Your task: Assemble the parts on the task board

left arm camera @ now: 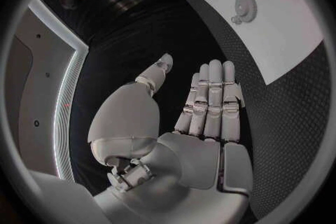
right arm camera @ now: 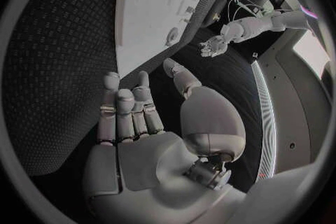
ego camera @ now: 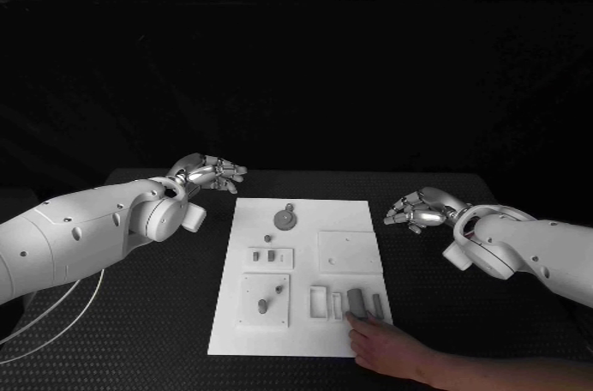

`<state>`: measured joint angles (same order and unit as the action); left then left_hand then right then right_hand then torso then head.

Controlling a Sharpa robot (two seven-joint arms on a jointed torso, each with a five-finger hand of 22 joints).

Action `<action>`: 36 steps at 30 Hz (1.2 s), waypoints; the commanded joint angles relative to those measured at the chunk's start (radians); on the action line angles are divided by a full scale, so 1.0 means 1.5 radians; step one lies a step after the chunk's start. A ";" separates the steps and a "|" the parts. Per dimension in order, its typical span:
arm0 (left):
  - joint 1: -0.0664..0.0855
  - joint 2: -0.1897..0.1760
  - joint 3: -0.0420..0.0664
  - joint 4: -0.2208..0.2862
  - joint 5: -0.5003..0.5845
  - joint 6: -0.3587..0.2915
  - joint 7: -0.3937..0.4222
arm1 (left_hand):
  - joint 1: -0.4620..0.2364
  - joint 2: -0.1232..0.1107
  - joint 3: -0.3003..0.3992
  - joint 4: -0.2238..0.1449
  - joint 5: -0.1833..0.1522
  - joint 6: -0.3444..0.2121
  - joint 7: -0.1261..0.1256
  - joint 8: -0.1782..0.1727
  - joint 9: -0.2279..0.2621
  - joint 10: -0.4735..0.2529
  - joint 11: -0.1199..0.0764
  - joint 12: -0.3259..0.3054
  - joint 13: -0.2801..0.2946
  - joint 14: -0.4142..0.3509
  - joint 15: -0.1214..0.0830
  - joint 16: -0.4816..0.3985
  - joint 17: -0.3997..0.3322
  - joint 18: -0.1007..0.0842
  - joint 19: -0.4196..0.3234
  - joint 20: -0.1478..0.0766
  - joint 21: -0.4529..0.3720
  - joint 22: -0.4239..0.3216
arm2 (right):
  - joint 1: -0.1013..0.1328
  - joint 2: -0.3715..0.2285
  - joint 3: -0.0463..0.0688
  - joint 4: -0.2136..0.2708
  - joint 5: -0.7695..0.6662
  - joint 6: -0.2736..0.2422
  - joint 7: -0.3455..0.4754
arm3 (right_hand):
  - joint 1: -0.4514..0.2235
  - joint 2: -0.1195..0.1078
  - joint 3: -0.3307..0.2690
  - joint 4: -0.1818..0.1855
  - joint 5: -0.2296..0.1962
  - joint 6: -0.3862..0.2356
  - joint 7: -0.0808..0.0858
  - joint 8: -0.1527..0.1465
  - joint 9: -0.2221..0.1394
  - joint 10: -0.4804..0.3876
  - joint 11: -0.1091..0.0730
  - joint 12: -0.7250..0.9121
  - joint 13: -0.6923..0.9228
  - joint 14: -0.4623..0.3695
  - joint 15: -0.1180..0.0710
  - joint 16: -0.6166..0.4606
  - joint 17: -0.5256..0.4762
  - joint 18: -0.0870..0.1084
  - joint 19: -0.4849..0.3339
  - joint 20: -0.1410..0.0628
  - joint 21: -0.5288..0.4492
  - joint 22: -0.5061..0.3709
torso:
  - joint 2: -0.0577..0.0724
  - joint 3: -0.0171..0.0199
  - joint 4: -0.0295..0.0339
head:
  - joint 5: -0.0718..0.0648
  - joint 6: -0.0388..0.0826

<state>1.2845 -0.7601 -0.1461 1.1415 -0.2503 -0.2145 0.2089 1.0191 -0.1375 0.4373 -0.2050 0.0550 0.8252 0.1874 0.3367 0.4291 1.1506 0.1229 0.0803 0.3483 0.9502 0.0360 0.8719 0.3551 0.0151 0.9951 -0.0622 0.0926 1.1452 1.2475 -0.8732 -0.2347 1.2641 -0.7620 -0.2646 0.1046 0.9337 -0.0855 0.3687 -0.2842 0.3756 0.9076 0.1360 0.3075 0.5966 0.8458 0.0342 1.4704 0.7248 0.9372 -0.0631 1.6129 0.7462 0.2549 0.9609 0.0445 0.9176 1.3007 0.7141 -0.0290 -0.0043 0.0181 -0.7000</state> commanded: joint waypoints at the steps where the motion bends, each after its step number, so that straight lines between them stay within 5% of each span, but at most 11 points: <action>1: 0.001 0.000 0.000 0.001 0.004 0.002 0.009 | 0.001 0.005 -0.003 -0.003 -0.003 0.003 -0.001 0.004 0.000 0.003 -0.004 0.003 0.001 -0.002 0.004 -0.004 0.001 0.001 0.000 0.004 -0.003 0.001 | 0.000 0.000 0.000 0.002 -0.004 0.008 0.002 | -0.005 -0.002 0.000 0.001 0.002 0.001 0.003 0.000 0.001 0.005 -0.001 0.002 0.001 -0.001 -0.004 0.004 0.001 0.005 0.005 0.000 0.005 0.001 | 0.000 0.0000 0.0002 | -0.001 0.001; 25: 0.001 -0.001 0.000 0.001 0.004 0.004 0.008 | 0.002 0.005 -0.003 -0.003 -0.003 0.003 -0.001 0.004 0.000 0.002 -0.004 0.003 0.001 -0.002 0.004 -0.004 0.002 0.001 0.000 0.004 -0.003 0.002 | 0.000 0.001 0.000 0.007 -0.017 0.010 -0.011 | -0.007 -0.004 0.000 0.001 0.001 0.002 0.003 0.001 0.002 0.006 -0.002 0.002 0.002 -0.001 -0.005 0.005 0.000 0.005 0.006 -0.001 0.005 0.001 | 0.000 0.0000 -0.0001 | -0.001 0.000; 36: 0.001 -0.001 0.000 0.003 0.004 0.004 0.008 | 0.002 0.005 -0.003 -0.004 -0.003 0.003 -0.001 0.004 0.000 0.002 -0.004 0.003 0.001 -0.002 0.004 -0.005 0.002 0.001 0.000 0.004 -0.003 0.002 | 0.000 -0.013 0.000 0.082 -0.047 0.025 -0.099 | -0.029 -0.006 0.008 0.012 0.002 0.020 -0.006 0.002 0.011 0.043 -0.011 0.020 0.019 0.035 -0.014 0.032 0.004 0.005 0.047 -0.022 0.027 0.007 | 0.000 -0.0001 -0.0003 | -0.002 0.001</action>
<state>1.2845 -0.7620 -0.1461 1.1426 -0.2501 -0.2142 0.2088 1.0191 -0.1375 0.4345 -0.2078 0.0550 0.8252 0.1874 0.3367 0.4291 1.1506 0.1229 0.0803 0.3479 0.9502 0.0360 0.8719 0.3567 0.0152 0.9951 -0.0622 0.0926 1.1466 1.2476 -0.8895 -0.2346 1.3716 -0.8045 -0.2580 0.0206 0.8965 -0.0917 0.3815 -0.2714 0.3756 0.9311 0.1255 0.3075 0.6124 0.9065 0.0195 1.4954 0.7522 0.9843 -0.0847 1.6558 0.7536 0.2414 1.0257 0.0119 0.9524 1.3081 0.7140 -0.0290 -0.0044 0.0156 -0.6989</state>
